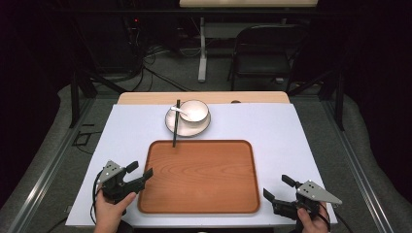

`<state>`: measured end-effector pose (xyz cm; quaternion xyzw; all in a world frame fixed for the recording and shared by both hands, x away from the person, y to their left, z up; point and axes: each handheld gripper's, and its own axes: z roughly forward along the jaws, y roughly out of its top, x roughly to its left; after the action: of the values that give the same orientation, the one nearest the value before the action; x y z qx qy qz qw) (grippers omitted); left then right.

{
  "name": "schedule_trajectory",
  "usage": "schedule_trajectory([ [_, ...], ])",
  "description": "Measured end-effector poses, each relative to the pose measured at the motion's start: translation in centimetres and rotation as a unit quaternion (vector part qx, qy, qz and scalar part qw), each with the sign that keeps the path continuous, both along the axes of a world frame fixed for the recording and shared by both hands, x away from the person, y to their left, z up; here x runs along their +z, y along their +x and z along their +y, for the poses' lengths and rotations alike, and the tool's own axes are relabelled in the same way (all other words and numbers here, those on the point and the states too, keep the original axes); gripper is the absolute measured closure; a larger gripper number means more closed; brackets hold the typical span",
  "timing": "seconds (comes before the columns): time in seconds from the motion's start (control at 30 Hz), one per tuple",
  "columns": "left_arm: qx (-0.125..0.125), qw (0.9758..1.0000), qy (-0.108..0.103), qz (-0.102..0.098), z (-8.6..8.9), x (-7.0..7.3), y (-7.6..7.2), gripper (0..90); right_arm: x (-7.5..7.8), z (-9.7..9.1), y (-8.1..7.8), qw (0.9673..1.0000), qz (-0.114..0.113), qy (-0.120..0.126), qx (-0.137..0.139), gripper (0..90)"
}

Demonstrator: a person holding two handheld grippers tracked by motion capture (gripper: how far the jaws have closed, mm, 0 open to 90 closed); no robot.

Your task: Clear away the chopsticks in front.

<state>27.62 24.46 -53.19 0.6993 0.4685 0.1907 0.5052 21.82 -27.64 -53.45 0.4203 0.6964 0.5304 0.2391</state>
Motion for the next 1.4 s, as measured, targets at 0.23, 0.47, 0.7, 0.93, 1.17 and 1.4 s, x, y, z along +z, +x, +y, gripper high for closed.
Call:
schedule_trajectory([
  [0.23,0.004,1.0,-0.001,0.0,0.2,0.1,-0.1,31.7,0.0,0.2,0.0,1.0,-0.002,-0.001,0.005,14.5],
  [0.47,0.007,1.0,-0.003,0.006,0.2,0.0,0.0,31.8,0.0,0.2,0.0,1.0,-0.003,-0.003,0.005,14.5],
  [0.7,0.018,0.9991,-0.022,0.033,0.5,0.1,1.1,32.3,0.0,0.2,0.1,1.0,0.003,-0.001,0.002,14.5],
  [0.93,0.015,0.9989,-0.01,0.043,-0.1,1.1,3.1,32.8,0.0,0.3,0.1,1.0,0.005,0.0,0.003,14.5],
  [1.17,0.009,0.9986,-0.013,0.05,-0.8,2.5,5.5,34.8,0.0,0.2,0.1,1.0,0.002,-0.002,0.002,14.5],
  [1.4,0.01,0.9983,-0.02,0.055,-1.2,3.8,7.7,35.8,0.0,0.3,0.1,1.0,0.005,0.0,0.002,14.5],
])
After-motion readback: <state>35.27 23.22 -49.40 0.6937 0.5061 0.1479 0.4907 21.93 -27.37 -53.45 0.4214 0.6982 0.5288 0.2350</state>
